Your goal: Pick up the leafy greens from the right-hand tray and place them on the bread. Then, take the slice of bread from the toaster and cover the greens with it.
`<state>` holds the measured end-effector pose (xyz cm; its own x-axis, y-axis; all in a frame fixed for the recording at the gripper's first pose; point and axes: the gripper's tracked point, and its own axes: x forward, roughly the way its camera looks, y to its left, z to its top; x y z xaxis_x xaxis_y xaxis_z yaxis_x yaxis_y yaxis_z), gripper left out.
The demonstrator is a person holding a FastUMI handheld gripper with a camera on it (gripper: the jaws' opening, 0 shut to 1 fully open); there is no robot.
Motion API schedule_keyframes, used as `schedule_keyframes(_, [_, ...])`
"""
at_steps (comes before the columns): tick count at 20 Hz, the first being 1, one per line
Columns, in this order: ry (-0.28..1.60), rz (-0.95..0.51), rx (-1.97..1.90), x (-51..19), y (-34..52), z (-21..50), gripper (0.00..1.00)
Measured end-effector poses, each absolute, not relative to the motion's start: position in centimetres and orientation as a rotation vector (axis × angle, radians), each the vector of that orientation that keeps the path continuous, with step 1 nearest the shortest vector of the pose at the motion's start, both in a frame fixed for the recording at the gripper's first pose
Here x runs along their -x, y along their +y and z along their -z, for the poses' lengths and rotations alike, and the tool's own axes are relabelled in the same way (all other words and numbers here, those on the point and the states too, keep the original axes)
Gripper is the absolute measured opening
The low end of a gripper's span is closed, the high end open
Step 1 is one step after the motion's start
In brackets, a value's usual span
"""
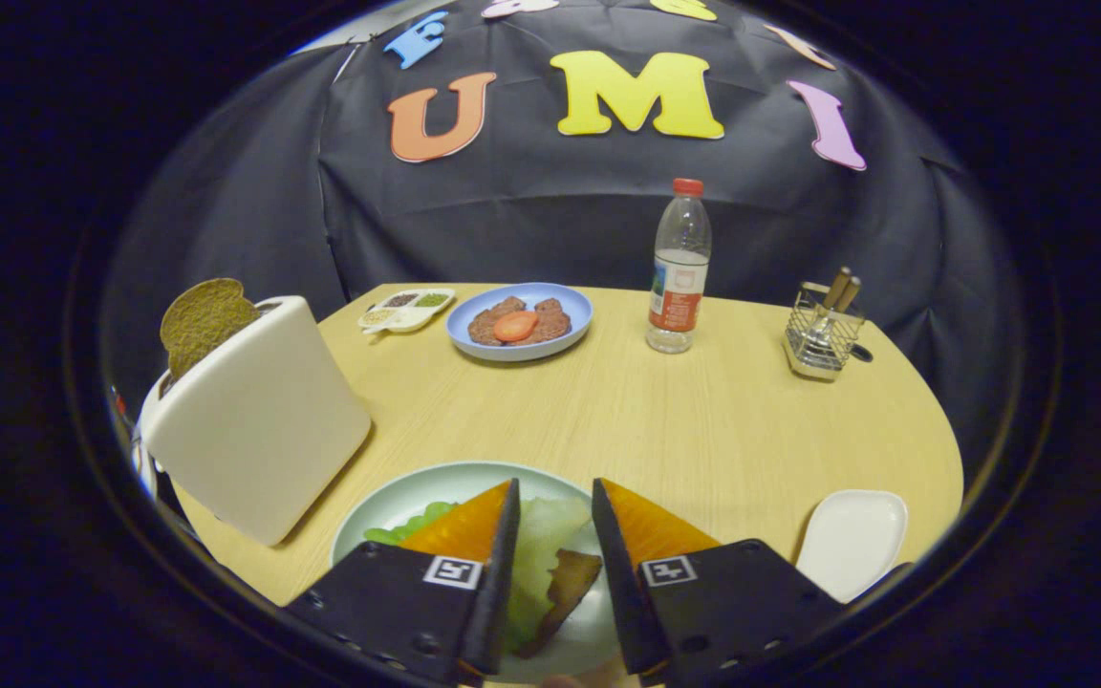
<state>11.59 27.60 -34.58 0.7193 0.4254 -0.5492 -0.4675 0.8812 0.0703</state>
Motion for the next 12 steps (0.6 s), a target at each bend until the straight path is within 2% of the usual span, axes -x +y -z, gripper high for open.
schedule_keyframes(4, [0.503, -0.441, 0.087, -11.8, 26.1, 31.5, 0.90])
schedule_keyframes(6, [0.459, -0.410, 0.074, -11.5, 25.2, 28.9, 0.98])
schedule_keyframes(12, [0.392, -0.373, 0.022, -6.4, 25.4, 20.8, 0.97])
